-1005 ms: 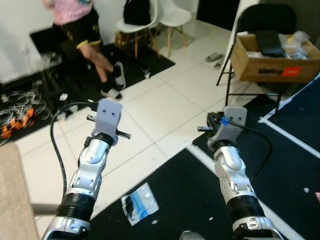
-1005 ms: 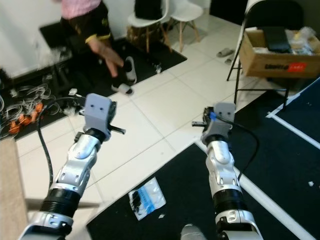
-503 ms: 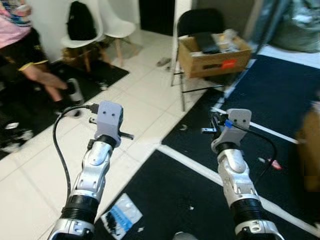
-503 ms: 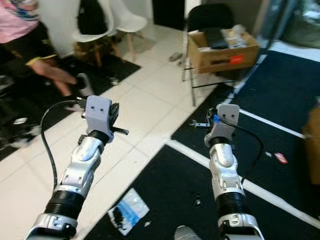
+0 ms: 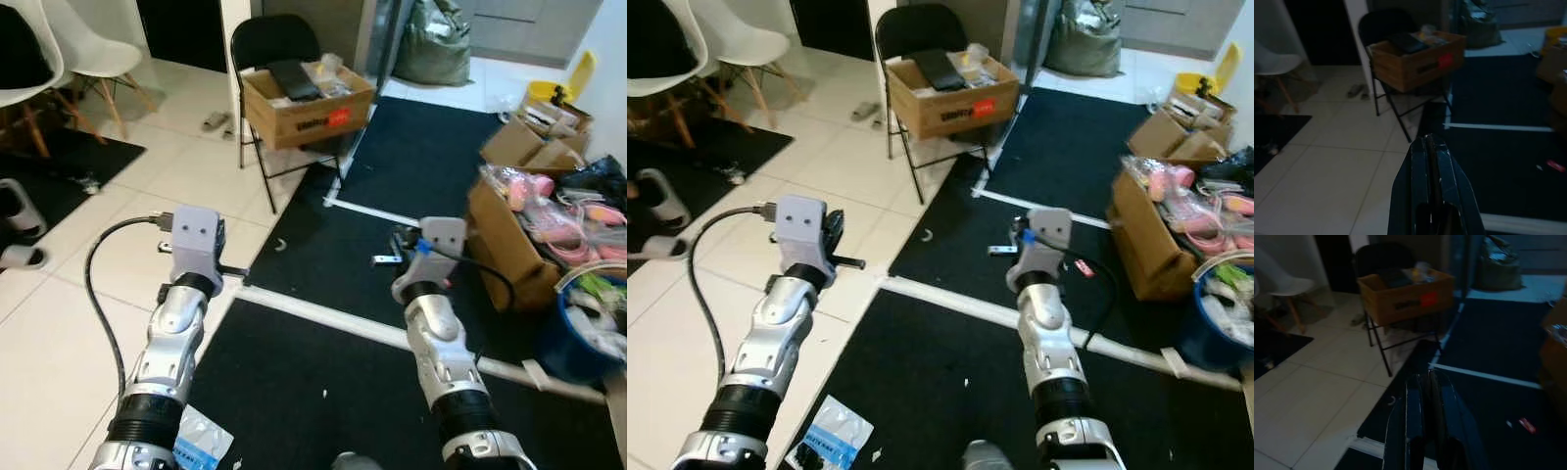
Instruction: Picking trash to rubbish bin
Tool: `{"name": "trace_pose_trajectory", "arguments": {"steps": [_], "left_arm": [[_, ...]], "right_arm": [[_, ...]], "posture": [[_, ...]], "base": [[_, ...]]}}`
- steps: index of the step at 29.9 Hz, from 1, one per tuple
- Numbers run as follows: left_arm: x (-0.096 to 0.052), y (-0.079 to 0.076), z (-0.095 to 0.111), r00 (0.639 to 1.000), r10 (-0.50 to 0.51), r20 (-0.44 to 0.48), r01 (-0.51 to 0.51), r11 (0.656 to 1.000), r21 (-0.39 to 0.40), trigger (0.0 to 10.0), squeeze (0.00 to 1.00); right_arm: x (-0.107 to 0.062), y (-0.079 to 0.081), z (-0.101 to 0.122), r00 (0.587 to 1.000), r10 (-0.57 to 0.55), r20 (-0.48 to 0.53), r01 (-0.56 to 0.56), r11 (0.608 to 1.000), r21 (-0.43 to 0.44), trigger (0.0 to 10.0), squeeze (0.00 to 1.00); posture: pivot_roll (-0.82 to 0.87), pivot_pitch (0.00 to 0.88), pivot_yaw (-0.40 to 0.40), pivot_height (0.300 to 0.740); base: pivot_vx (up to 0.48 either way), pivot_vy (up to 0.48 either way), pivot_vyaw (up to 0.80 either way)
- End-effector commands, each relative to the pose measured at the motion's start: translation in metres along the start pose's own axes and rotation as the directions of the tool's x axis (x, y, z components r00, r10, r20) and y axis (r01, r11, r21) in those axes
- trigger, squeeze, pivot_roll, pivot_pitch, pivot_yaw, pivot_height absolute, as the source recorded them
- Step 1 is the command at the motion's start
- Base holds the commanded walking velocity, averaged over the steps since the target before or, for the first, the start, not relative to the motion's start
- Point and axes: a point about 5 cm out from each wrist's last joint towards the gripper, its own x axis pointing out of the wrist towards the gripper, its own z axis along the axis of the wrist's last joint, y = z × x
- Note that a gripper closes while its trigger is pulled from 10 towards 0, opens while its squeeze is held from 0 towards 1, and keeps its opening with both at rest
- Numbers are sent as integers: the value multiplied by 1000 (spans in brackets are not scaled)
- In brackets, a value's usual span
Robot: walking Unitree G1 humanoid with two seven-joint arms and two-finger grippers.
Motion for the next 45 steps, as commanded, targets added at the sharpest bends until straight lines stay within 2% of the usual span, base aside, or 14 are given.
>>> {"name": "trace_pose_trajectory", "arguments": {"steps": [1, 11, 13, 15, 29, 45], "left_arm": [[-2, 2, -1, 1000, 10, 2, -10, 1000, 0, 10000, 0], [-2, 0, 0, 1000, 12, 6, -13, 1000, 3, 10000, 0], [-3, 1, -2, 999, 32, 2, -32, 999, -2, 10000, 0], [-5, 3, -6, 999, 50, -20, -51, 998, -33, 10000, 0], [-8, -3, -7, 999, 24, -23, -25, 999, -32, 10000, 0], [-9, -5, -7, 999, 23, -30, -23, 1000, -13, 10000, 0]], "right_arm": [[0, -4, -2, 1000, -5, -17, 5, 1000, -11, 10000, 0], [-1, -5, -3, 1000, -2, -22, 2, 1000, -15, 10000, 0], [-2, -6, -8, 998, 6, -61, -6, 1000, 0, 10000, 0], [-3, -7, -11, 998, 8, -68, -10, 1000, -23, 10000, 0], [-5, -9, -15, 996, 8, -93, -10, 1000, -19, 10000, 0], [-6, -8, -17, 995, 16, -100, -18, 1000, -22, 10000, 0]], "posture": [[-15, 12, 26, 740], [-19, 10, 23, 740], [-20, 9, 19, 740], [-20, 10, 16, 740], [-15, 15, 5, 740], [-10, 29, -3, 740]], "base": [[0, 0, -800], [0, 0, -800], [0, 0, -400], [0, 0, 0], [0, 0, 0], [269, 0, 0]]}}
